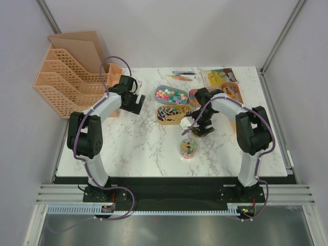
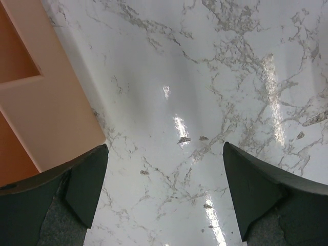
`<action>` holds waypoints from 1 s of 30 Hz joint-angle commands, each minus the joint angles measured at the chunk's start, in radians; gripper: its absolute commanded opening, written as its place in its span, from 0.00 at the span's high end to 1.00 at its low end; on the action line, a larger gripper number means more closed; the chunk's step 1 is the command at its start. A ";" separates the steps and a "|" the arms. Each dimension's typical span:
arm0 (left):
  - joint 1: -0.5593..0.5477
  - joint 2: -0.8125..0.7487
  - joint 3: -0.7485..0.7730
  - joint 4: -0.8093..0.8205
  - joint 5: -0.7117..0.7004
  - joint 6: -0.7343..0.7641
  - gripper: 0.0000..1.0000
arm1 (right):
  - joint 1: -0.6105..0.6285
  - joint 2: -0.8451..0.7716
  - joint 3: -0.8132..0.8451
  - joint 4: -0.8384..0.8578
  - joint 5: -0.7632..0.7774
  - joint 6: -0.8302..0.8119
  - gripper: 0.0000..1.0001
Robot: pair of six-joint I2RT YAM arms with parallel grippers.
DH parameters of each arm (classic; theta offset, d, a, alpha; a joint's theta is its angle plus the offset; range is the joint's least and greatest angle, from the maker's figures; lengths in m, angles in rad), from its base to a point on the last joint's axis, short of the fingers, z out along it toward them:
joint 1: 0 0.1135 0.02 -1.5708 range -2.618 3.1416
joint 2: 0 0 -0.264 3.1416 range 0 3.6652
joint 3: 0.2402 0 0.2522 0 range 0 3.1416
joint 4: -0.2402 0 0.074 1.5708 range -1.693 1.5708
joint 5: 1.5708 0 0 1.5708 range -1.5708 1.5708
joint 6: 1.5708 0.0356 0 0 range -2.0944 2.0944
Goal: Pack the candies
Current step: Pick up the bottle lid at the center of the board.
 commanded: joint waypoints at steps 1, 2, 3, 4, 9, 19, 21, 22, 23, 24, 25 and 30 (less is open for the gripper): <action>0.000 0.004 0.054 0.024 0.018 0.001 0.00 | -0.014 -0.156 0.030 -0.035 0.023 0.037 0.22; 0.000 0.013 0.063 0.027 0.019 -0.001 0.00 | -0.014 -0.178 0.030 -0.044 0.027 0.034 0.21; 0.000 0.018 0.068 0.030 0.019 -0.004 0.00 | -0.014 -0.201 0.033 -0.065 0.029 0.028 0.21; 0.000 0.024 0.071 0.033 0.022 -0.007 0.00 | -0.011 -0.238 0.035 -0.081 0.023 0.020 0.21; 0.000 0.050 0.083 0.050 0.022 -0.030 0.00 | 0.015 -0.314 0.027 -0.163 0.004 0.002 0.19; 0.002 0.001 -0.019 0.130 -0.019 -0.027 0.00 | 0.236 -0.433 -0.112 -0.174 -0.017 0.025 0.18; 0.002 -0.014 -0.039 0.142 -0.019 -0.030 0.00 | 0.261 -0.440 -0.131 -0.173 -0.020 0.032 0.18; 0.002 -0.029 -0.062 0.153 -0.019 -0.030 0.00 | 0.282 -0.443 -0.137 -0.173 -0.023 0.034 0.18; 0.002 -0.036 -0.071 0.159 -0.019 -0.032 0.00 | 0.293 -0.445 -0.144 -0.171 -0.028 0.035 0.18; 0.002 -0.040 -0.082 0.162 -0.019 -0.032 0.00 | 0.305 -0.453 -0.146 -0.171 -0.032 0.034 0.18; 0.002 -0.046 -0.097 0.167 -0.021 -0.033 0.00 | 0.311 -0.451 -0.148 -0.170 -0.032 0.032 0.17; 0.002 -0.082 -0.134 0.184 -0.024 -0.036 0.00 | 0.322 -0.445 -0.148 -0.165 -0.022 0.025 0.17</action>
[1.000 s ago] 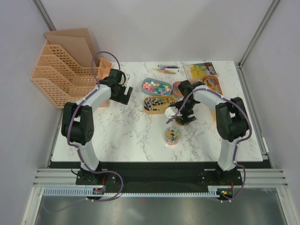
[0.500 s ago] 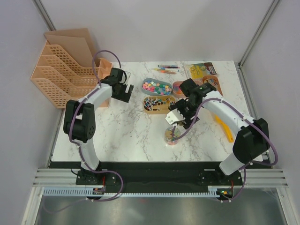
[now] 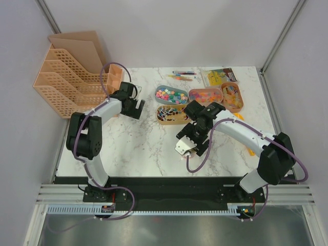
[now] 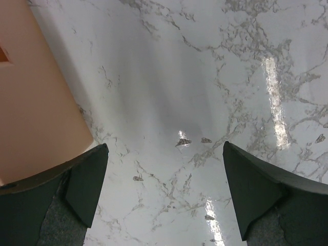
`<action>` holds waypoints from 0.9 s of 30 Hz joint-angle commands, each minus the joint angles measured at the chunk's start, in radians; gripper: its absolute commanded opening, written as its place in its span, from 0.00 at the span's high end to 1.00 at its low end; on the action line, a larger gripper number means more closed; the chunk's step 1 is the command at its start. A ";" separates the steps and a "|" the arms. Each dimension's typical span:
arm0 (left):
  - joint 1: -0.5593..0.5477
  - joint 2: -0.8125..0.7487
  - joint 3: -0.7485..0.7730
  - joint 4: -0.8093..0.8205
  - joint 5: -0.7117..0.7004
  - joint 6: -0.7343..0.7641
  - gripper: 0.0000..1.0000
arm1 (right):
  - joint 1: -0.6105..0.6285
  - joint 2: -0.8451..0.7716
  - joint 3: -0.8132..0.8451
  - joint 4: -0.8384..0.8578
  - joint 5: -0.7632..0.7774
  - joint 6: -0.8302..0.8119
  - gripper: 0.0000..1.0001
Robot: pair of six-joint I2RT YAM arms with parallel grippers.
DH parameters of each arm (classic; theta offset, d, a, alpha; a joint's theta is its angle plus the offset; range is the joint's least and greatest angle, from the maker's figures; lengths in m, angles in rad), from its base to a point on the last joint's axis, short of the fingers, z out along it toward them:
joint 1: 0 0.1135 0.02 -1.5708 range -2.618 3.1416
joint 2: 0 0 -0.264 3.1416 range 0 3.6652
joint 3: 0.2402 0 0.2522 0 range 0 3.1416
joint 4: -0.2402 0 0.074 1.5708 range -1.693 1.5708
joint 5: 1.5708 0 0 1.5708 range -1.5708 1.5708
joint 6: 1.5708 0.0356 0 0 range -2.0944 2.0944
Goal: Pack the candies
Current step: Pick up the bottle lid at the center of the board, then close the bottle lid on the packing bottle.
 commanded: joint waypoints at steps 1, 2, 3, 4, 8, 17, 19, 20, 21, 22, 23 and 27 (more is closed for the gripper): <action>0.002 -0.079 -0.020 0.063 -0.013 -0.028 0.00 | 0.007 -0.022 -0.003 -0.020 -0.037 -0.004 0.17; 0.002 -0.082 -0.022 0.065 -0.015 -0.027 0.00 | 0.011 -0.020 -0.005 -0.017 -0.035 -0.009 0.17; 0.003 -0.091 -0.026 0.065 -0.016 -0.027 0.00 | 0.017 -0.010 -0.005 -0.016 -0.032 -0.010 0.17; 0.003 -0.097 -0.034 0.065 -0.018 -0.024 0.00 | 0.020 -0.008 -0.003 -0.016 -0.031 -0.010 0.17; 0.005 -0.117 -0.054 0.070 -0.021 -0.024 0.00 | 0.030 0.013 0.002 -0.009 -0.026 -0.023 0.18; 0.012 -0.130 -0.077 0.083 -0.016 -0.024 0.00 | 0.056 0.044 0.000 0.007 -0.016 -0.009 0.18; 0.012 -0.127 -0.077 0.085 -0.013 -0.028 0.00 | 0.057 0.055 -0.003 0.012 -0.002 -0.001 0.18; 0.012 -0.127 -0.077 0.083 -0.013 -0.028 0.00 | 0.057 0.064 -0.003 0.015 0.001 0.000 0.19; 0.012 -0.128 -0.077 0.083 -0.012 -0.030 0.00 | 0.057 0.067 -0.005 0.018 0.007 0.005 0.19; 0.012 -0.128 -0.076 0.085 -0.010 -0.031 0.00 | 0.059 0.072 -0.008 0.029 0.011 0.014 0.19; 0.012 -0.127 -0.077 0.085 -0.009 -0.034 0.00 | 0.059 0.078 -0.009 0.030 0.017 0.019 0.19; 0.012 -0.117 -0.074 0.083 0.000 -0.039 0.00 | 0.059 0.079 -0.024 0.066 0.032 0.055 0.20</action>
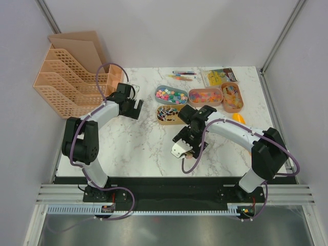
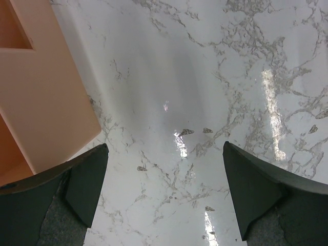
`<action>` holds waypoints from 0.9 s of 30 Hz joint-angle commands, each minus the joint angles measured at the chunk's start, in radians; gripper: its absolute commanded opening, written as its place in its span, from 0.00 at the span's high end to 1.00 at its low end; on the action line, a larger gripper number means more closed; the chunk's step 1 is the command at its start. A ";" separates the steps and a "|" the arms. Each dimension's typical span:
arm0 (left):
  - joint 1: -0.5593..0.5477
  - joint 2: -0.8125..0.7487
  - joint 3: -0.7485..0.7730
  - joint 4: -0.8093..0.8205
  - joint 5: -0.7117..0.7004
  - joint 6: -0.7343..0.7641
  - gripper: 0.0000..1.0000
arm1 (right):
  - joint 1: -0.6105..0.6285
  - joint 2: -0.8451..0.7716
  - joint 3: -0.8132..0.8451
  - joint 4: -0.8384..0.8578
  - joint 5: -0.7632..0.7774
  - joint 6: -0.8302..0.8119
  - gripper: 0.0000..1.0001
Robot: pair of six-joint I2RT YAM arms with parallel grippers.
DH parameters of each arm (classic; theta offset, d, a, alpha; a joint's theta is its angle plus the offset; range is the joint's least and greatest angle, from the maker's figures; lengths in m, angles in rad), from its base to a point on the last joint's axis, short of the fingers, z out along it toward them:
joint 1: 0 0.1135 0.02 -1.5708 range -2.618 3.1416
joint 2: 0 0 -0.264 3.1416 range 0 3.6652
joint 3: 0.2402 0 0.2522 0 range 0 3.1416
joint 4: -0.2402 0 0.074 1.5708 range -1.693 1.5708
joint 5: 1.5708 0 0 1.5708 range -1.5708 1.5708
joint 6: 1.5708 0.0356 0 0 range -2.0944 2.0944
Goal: Pack the candies
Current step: Close the bottle lid on the packing bottle.
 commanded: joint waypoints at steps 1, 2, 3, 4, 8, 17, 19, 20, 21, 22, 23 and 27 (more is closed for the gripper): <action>0.005 -0.023 0.003 0.038 0.005 -0.036 0.00 | 0.007 0.005 -0.013 0.032 0.001 0.040 0.20; 0.005 -0.021 0.003 0.037 0.006 -0.038 0.00 | 0.005 0.008 -0.012 0.038 -0.001 0.060 0.20; 0.005 -0.017 0.008 0.035 0.009 -0.041 0.00 | 0.006 0.008 -0.013 0.044 -0.001 0.069 0.20; 0.005 -0.015 0.011 0.034 0.011 -0.042 0.00 | 0.007 0.008 -0.017 0.053 0.001 0.075 0.20; 0.007 -0.007 0.021 0.026 0.014 -0.044 0.00 | 0.005 0.016 -0.026 0.073 0.010 0.101 0.20; 0.005 -0.004 0.018 0.023 0.008 -0.039 0.00 | 0.006 0.031 -0.037 0.076 0.019 0.109 0.16; 0.005 -0.001 0.018 0.021 0.008 -0.039 0.00 | 0.005 0.031 -0.037 0.078 0.021 0.118 0.13; 0.005 -0.003 0.020 0.021 0.009 -0.039 0.00 | 0.006 0.031 -0.037 0.078 0.021 0.124 0.12; 0.007 -0.003 0.020 0.021 0.011 -0.039 0.00 | 0.005 0.030 -0.037 0.078 0.022 0.129 0.02; 0.005 -0.003 0.018 0.021 0.012 -0.039 0.00 | 0.006 0.025 -0.037 0.078 0.025 0.140 0.02; 0.005 -0.003 0.018 0.023 0.014 -0.041 0.00 | 0.005 0.022 -0.037 0.078 0.024 0.146 0.02; 0.005 -0.001 0.020 0.023 0.020 -0.042 0.00 | 0.005 -0.010 -0.037 0.081 0.015 0.154 0.02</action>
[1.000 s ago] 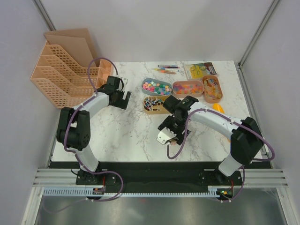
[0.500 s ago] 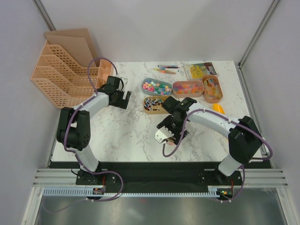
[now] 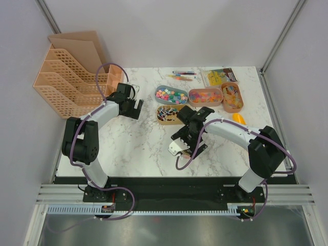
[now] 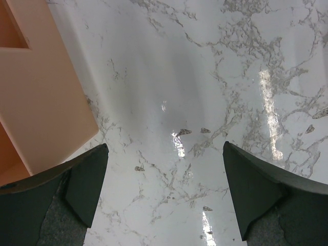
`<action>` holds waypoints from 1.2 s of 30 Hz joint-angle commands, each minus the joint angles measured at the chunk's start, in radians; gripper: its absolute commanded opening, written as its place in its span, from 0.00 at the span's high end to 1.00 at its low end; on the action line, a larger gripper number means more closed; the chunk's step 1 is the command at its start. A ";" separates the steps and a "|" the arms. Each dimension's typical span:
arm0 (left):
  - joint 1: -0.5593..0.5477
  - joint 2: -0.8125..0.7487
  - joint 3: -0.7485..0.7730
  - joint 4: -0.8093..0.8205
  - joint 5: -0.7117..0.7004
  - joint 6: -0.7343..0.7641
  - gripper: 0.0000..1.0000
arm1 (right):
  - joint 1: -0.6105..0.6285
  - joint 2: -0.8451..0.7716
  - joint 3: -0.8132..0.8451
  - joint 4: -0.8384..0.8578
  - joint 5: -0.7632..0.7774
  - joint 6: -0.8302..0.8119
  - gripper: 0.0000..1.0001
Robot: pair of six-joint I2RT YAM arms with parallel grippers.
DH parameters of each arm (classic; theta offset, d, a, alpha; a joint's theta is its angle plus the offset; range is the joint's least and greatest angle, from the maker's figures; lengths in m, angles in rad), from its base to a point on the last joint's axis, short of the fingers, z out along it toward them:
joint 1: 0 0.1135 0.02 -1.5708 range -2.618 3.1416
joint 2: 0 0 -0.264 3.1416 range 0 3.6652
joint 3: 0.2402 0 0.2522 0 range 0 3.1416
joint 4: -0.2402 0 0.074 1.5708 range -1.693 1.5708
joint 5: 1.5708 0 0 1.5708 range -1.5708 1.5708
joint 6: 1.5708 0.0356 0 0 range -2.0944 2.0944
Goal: Pack the candies
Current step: Close the bottle lid on the packing bottle.
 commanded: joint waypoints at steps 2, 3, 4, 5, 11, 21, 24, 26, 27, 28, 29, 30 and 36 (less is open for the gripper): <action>0.005 0.000 0.020 0.021 0.020 -0.034 0.00 | 0.007 -0.051 -0.004 0.001 -0.022 0.022 0.02; 0.005 -0.002 0.021 0.021 0.021 -0.036 0.00 | 0.005 -0.054 -0.004 0.002 -0.019 0.024 0.02; 0.005 -0.002 0.021 0.023 0.023 -0.036 0.00 | 0.006 -0.062 -0.004 0.001 -0.014 0.025 0.02; 0.005 -0.002 0.023 0.023 0.024 -0.037 0.00 | 0.005 -0.065 -0.006 -0.001 -0.002 0.038 0.02; 0.005 -0.012 0.021 0.025 0.029 -0.037 0.00 | 0.005 -0.089 -0.035 -0.001 0.049 0.070 0.02; 0.005 -0.025 0.000 0.035 0.020 -0.034 0.00 | -0.029 -0.117 0.023 -0.036 -0.003 0.096 0.54; 0.005 -0.020 0.009 0.032 0.018 -0.031 0.00 | -0.003 -0.085 0.031 -0.041 -0.009 0.102 0.78; 0.005 -0.022 0.012 0.031 0.018 -0.030 0.00 | 0.016 -0.066 0.027 -0.041 -0.014 0.101 0.82; 0.005 -0.023 0.009 0.029 0.017 -0.028 0.00 | 0.022 -0.063 0.024 -0.041 -0.020 0.099 0.82; 0.005 -0.025 0.008 0.031 0.015 -0.028 0.00 | 0.026 -0.054 0.019 -0.041 -0.028 0.097 0.82; 0.005 -0.025 0.002 0.031 0.014 -0.028 0.00 | 0.036 -0.048 0.016 -0.041 -0.045 0.100 0.82; 0.005 -0.025 0.000 0.031 0.013 -0.028 0.00 | 0.040 -0.034 0.011 -0.038 -0.052 0.105 0.82; 0.005 -0.026 -0.006 0.032 0.012 -0.025 0.00 | 0.040 0.064 -0.010 -0.013 -0.008 0.188 0.92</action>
